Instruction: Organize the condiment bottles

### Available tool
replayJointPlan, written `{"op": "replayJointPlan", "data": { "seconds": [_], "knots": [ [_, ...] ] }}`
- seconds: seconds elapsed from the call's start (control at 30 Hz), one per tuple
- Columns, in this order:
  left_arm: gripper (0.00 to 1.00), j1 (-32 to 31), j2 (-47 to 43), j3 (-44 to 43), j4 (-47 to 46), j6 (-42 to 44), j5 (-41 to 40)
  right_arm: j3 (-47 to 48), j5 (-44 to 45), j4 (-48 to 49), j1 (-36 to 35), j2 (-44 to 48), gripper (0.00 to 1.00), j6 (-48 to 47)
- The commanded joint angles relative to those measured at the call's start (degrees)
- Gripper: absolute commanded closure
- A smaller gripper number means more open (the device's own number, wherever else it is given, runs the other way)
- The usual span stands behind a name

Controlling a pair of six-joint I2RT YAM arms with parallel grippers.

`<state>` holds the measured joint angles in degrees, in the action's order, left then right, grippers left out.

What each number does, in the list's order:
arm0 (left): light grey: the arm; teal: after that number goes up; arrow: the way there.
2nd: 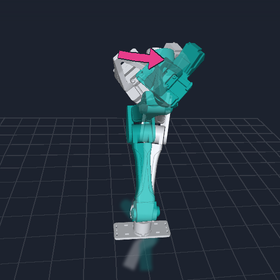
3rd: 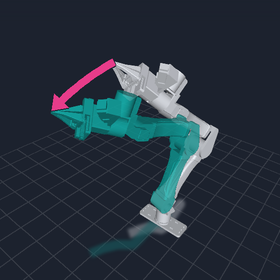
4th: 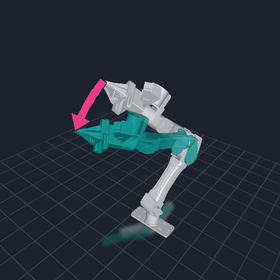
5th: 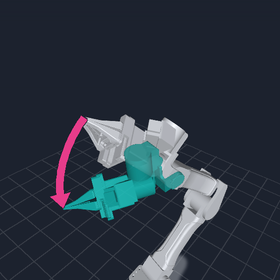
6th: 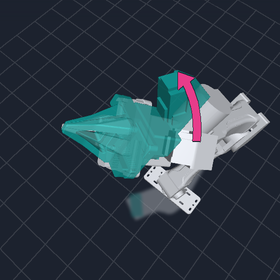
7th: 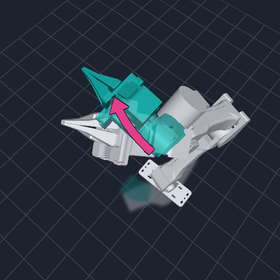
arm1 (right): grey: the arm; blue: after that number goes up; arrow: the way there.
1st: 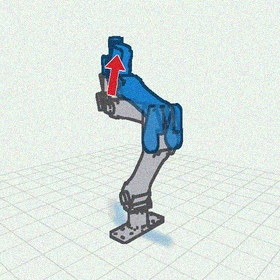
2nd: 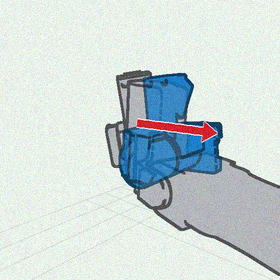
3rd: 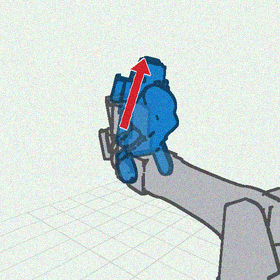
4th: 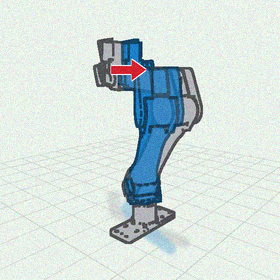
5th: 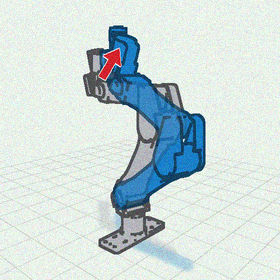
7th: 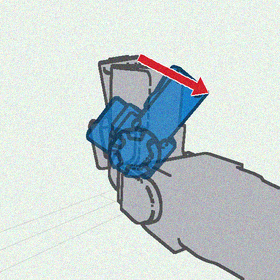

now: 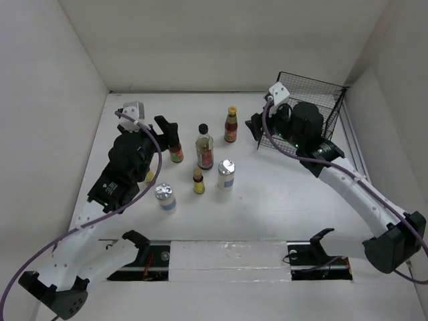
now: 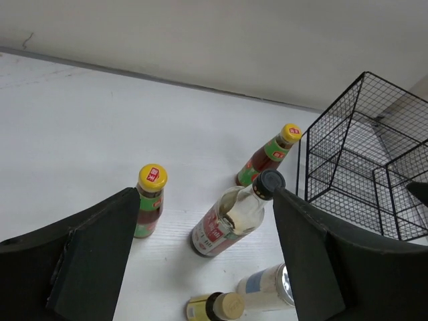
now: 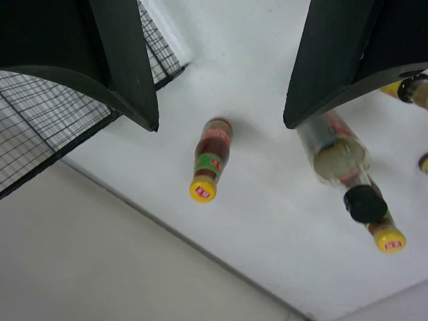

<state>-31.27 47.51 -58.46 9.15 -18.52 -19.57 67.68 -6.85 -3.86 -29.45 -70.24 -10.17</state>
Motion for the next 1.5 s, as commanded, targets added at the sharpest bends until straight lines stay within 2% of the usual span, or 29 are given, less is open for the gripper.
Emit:
{"op": "replayJointPlan", "data": {
  "seconds": [0.0, 0.03, 0.1, 0.13, 0.17, 0.2, 0.23, 0.27, 0.33, 0.37, 0.4, 0.43, 0.5, 0.53, 0.6, 0.67, 0.87, 0.93, 1.17, 1.3, 1.4, 1.43, 1.47],
  "knots": [
    [0.23, 1.03, -3.38, 1.15, -2.73, 0.07, 0.85, -1.23, -1.32, 5.87, -0.69, 3.44, 0.19, 0.95],
    [0.23, 1.03, -3.38, 1.15, -3.34, 0.07, 0.85, -1.76, -0.8, 5.88, -0.69, 3.96, 0.21, 0.95],
    [0.23, 1.03, -3.91, 1.68, -3.35, 0.07, 0.85, -3.07, -0.79, 7.19, -1.22, 4.49, 0.37, 0.95],
    [0.25, 1.03, -3.91, 2.2, -3.35, 0.07, 0.33, -3.08, -1.4, 7.72, -1.22, 4.5, 0.54, 0.95],
    [0.28, 1.03, -3.91, 3.08, -3.96, 0.07, 0.32, -3.08, -1.41, 7.72, -1.22, 4.5, 0.88, 0.95],
    [0.35, 1.03, -4.52, 3.09, -4.48, 0.59, 0.32, -3.08, -1.41, 7.72, -1.74, 4.5, 0.98, 0.95],
    [0.44, 1.03, -4.53, 3.61, -5.18, 0.59, 0.32, -3.08, -2.63, 7.72, -1.75, 4.5, 1.0, 0.95],
    [0.64, 1.03, -4.53, 3.61, -5.19, 0.59, 0.32, -3.08, -3.25, 7.72, -2.36, 4.5, 1.0, 0.95],
    [0.84, 1.03, -4.53, 3.61, -5.19, 0.59, -0.2, -3.08, -4.74, 7.72, -4.03, 3.62, 0.99, 0.08],
    [0.88, 1.03, -4.53, 3.61, -5.19, 0.59, 0.41, -3.08, -6.58, 7.12, -4.82, 3.09, 0.91, -0.54],
    [0.91, 1.03, -4.01, 3.61, -5.19, 0.59, 0.41, -3.08, -7.2, 7.11, -6.48, 2.48, 0.66, -1.33],
    [0.92, 1.03, -4.0, 3.61, -5.19, 0.59, 0.41, -3.08, -7.21, 6.59, -8.24, 1.08, 0.54, -2.56],
    [0.89, 1.03, -3.39, 3.61, -5.19, 0.59, -0.28, -3.08, -7.73, 6.58, -9.65, -0.68, 0.36, -3.62],
    [0.77, 1.03, -2.86, 3.61, -4.58, 0.59, -0.29, -3.08, -9.3, 6.58, -10.53, -2.95, 0.28, -4.76],
    [0.65, 1.03, -2.86, 3.61, -4.58, 0.59, -0.29, -1.77, -10.97, 6.06, -11.41, -4.99, 0.25, -5.55],
    [0.59, 1.03, -2.86, 4.14, -5.19, 0.59, 0.24, -0.19, -12.39, 6.06, -12.03, -7.62, 0.2, -6.43],
    [0.54, 1.03, -2.33, 4.14, -5.72, 0.07, 0.24, 4.3, -13.01, 8.96, -12.56, -15.01, 0.18, -8.19],
    [0.54, 1.03, -2.33, 4.66, -5.72, 0.07, 0.24, 5.01, -13.01, 13.06, -12.56, -17.29, 0.18, -8.19],
    [0.53, 1.03, -2.86, 4.67, -6.25, 0.07, 0.76, 7.29, -21.17, 22.38, -10.89, -25.55, 0.16, -6.0],
    [0.53, 1.03, -2.86, 4.67, -6.25, 0.59, 1.29, 9.14, -21.8, 25.64, -10.89, -29.07, 0.18, -4.42],
    [0.53, 1.03, -2.86, 4.67, -6.25, 0.59, 1.29, 9.14, -21.8, 28.63, -10.89, -30.75, 0.28, -3.1],
    [0.53, 1.03, -2.86, 5.19, -6.25, 0.59, 1.29, 9.14, -21.28, 29.43, -10.89, -31.53, 0.33, -2.4],
    [0.53, 1.03, -2.86, 5.19, -6.25, 0.59, 1.29, 9.14, -21.27, 30.22, -10.37, -31.54, 0.43, -1.87]
  ]
}}
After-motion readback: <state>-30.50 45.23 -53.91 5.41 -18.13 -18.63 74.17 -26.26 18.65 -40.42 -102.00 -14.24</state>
